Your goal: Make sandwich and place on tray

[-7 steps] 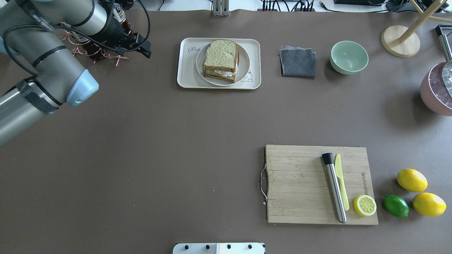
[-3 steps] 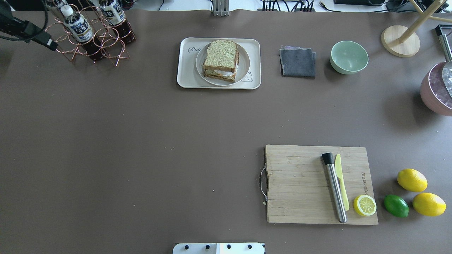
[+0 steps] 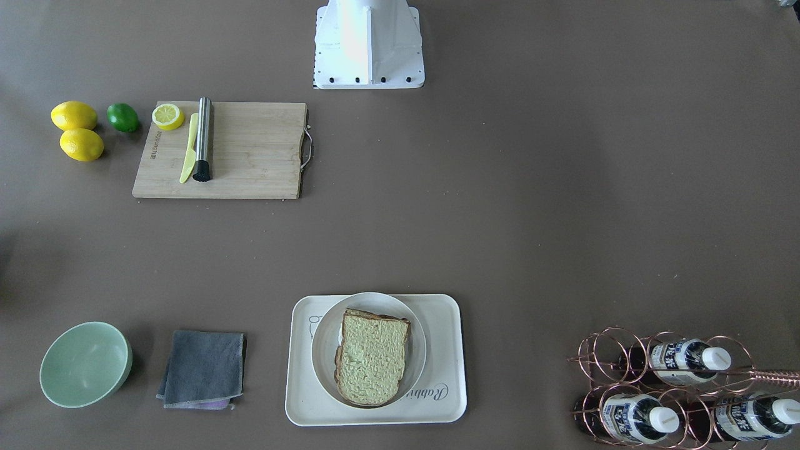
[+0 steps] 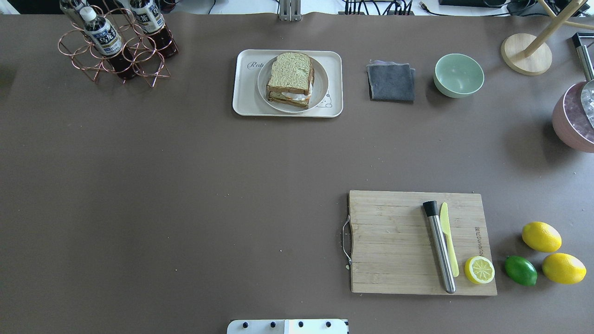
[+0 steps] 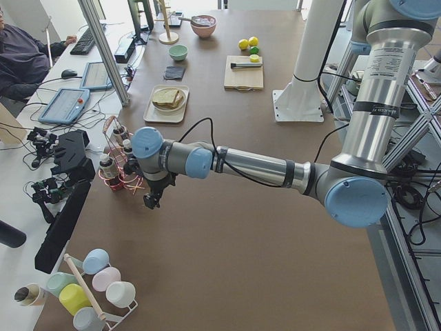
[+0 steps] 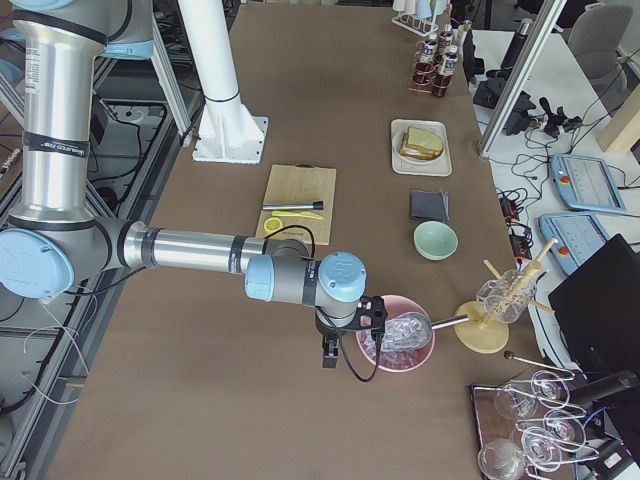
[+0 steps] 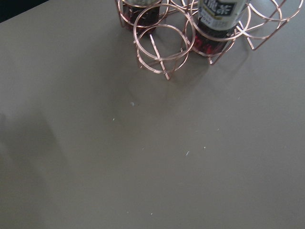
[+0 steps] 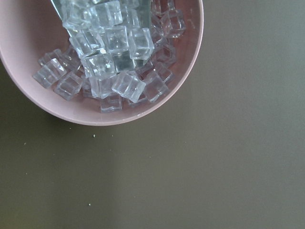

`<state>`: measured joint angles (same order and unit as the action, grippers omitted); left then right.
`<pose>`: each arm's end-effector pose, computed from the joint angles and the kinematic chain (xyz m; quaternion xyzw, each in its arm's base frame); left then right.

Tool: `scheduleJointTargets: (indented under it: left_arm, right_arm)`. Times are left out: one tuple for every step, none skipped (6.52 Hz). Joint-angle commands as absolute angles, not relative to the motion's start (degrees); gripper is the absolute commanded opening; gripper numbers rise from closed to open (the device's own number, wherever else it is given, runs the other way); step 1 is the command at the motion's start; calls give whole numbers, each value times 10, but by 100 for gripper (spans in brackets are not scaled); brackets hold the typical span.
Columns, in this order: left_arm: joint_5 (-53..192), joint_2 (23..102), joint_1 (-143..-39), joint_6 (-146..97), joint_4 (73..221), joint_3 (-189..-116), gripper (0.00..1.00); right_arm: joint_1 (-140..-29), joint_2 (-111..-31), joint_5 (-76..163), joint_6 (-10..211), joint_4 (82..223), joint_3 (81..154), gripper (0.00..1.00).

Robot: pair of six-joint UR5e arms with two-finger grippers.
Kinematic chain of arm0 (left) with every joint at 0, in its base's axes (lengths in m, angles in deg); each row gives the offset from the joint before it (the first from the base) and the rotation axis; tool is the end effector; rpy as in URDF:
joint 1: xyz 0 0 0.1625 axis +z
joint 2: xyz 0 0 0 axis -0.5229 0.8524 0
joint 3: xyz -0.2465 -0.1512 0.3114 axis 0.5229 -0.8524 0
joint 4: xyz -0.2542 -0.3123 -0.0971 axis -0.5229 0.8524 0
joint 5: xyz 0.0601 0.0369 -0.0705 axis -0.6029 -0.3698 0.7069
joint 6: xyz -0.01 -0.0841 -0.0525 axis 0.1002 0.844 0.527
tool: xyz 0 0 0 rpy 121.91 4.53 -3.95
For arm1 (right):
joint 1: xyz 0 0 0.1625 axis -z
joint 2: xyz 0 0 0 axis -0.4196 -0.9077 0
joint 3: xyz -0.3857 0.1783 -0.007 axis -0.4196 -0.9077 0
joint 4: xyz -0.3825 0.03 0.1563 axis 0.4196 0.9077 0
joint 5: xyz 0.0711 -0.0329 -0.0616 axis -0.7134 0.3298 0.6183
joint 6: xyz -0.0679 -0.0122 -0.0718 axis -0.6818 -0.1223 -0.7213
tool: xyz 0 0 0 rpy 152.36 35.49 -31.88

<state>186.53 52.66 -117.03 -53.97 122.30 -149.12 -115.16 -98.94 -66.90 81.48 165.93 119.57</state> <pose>-0.0139 -0.5728 0.5801 0.1089 0.4002 0.1852 0.8909 0.0674 -0.4273 0.6810 -0.0199 -0.3709 -0.0041 0.9284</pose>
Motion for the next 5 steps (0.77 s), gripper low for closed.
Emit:
scheduleJointTargets:
  left_arm:
    - [1870, 484, -1188, -552, 1230, -1464, 98]
    - [1872, 488, -1198, -536, 1222, -1469, 98]
    - [1872, 485, -1206, -536, 1219, -1470, 98]
    - [1873, 481, -1232, -536, 1220, -1471, 98]
    - [1872, 466, -1236, -536, 1225, -1471, 98]
  right_arm:
    - [-1152, -990, -669, 814, 1659, 1196, 100]
    - [-1152, -990, -669, 814, 1659, 1196, 100]
    - [-1152, -990, -669, 814, 1659, 1196, 100]
    - [-1152, -990, -669, 814, 1659, 1198, 100]
    - [-1152, -990, -669, 814, 1659, 1198, 100]
